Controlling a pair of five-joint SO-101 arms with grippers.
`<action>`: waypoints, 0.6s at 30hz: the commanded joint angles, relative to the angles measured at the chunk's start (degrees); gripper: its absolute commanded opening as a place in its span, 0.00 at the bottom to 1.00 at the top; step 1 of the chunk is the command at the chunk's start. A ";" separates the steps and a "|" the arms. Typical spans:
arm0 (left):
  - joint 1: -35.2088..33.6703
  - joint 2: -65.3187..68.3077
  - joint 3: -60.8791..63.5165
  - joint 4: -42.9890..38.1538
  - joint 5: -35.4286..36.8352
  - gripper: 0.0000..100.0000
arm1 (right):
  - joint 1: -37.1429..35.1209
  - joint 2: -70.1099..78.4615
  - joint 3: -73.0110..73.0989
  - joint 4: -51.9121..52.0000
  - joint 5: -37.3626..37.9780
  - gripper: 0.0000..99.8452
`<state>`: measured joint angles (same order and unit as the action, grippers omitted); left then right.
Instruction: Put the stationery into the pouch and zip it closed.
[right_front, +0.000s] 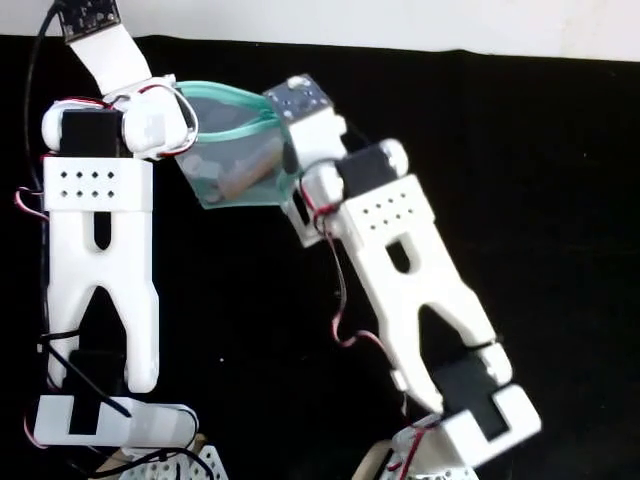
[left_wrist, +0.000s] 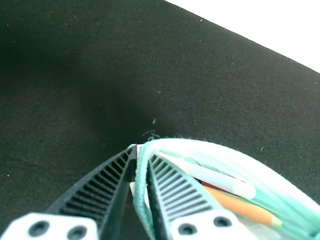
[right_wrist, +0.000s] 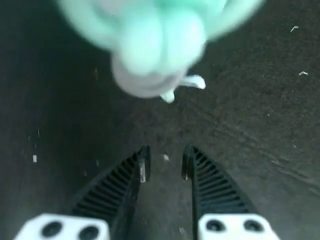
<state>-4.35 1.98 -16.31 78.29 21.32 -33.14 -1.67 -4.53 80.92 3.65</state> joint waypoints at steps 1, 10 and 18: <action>0.66 1.10 -0.04 -0.35 0.53 0.01 | 0.04 -5.67 11.74 -11.47 -4.22 0.12; 0.66 1.10 -0.04 -0.35 0.35 0.01 | 0.92 -6.29 19.56 -23.87 -13.19 0.12; 0.66 1.10 0.04 -0.35 0.26 0.01 | 0.22 -6.20 20.09 -31.34 -13.27 0.12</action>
<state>-4.26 1.98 -16.31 78.29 21.32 -32.79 -5.63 15.60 52.62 -9.10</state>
